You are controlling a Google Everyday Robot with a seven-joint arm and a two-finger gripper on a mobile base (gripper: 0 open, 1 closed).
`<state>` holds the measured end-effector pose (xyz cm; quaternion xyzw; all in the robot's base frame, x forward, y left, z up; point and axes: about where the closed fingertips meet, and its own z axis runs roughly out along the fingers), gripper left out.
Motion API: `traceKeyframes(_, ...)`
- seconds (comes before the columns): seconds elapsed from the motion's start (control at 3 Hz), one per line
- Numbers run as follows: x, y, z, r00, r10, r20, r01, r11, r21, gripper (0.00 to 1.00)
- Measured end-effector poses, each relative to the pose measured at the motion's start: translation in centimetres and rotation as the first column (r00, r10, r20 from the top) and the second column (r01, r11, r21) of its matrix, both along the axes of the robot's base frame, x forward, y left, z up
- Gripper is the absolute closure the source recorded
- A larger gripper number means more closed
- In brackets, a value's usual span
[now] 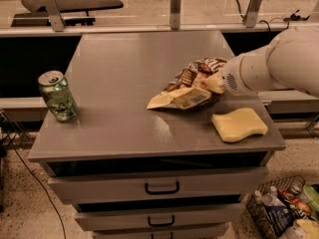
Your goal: Move brown chip bag near sponge
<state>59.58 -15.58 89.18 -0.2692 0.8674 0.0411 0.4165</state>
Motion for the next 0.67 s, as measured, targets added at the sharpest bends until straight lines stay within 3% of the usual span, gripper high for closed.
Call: traceKeyframes(0.67,-0.16,0.36,-1.88,0.9991,-0.010,-0.041,0.010,1.000,0.014,0.06)
